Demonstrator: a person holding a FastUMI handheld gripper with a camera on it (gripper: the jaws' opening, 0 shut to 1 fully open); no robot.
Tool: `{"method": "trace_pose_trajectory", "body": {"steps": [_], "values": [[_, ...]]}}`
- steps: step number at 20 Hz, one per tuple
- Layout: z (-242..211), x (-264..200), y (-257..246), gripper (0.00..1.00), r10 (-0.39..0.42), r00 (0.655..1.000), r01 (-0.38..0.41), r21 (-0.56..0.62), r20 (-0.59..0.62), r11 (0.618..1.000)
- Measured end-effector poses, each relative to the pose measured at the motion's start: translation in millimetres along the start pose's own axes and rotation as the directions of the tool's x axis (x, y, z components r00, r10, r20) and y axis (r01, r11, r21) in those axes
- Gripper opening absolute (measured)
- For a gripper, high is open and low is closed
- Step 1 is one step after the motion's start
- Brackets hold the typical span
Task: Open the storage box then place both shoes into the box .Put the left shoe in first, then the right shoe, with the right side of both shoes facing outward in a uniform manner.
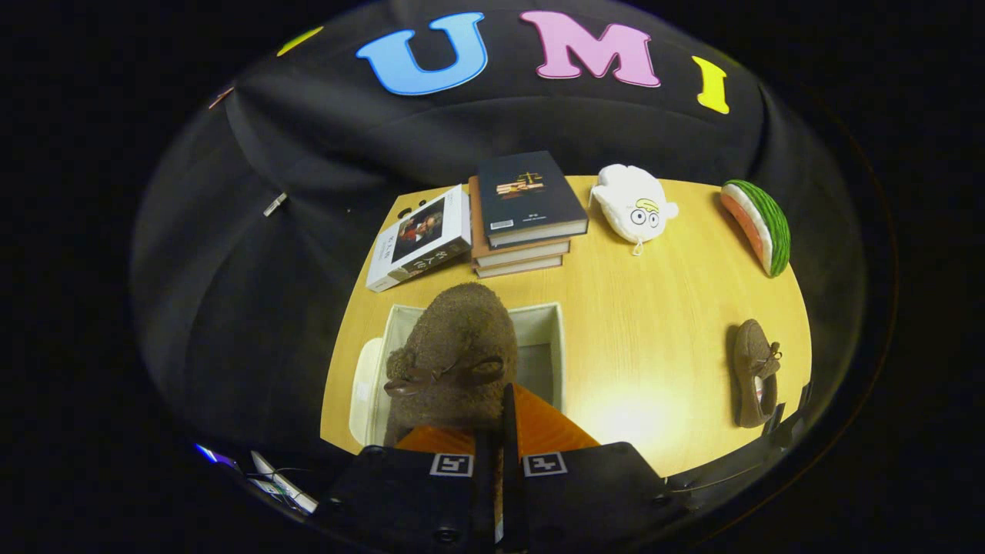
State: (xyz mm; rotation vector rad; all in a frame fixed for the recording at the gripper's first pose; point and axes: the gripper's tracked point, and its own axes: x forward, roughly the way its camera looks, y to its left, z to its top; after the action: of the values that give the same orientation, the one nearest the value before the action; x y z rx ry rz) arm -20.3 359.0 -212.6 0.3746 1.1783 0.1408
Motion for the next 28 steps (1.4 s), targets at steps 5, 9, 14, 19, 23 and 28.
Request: {"method": "trace_pose_trajectory", "body": {"steps": [5, 9, 14, 19, 23, 28], "values": [[-23, 31, 24, 0.09, -0.020, 0.998, 0.019, -0.015, -0.053, 1.000], [-33, 49, 30, 0.10, -0.042, 0.996, 0.040, -0.035, -0.074, 0.999], [-38, 64, 34, 0.10, -0.047, 0.994, 0.045, -0.033, -0.095, 0.998], [-58, 70, 65, 0.21, 0.074, 0.982, -0.073, 0.007, -0.175, 0.997], [-64, 63, 82, 0.74, 0.156, 0.969, -0.164, -0.030, -0.192, 0.986], [-47, 43, 73, 0.99, 0.214, 0.966, -0.217, -0.004, -0.145, 0.976]]}}
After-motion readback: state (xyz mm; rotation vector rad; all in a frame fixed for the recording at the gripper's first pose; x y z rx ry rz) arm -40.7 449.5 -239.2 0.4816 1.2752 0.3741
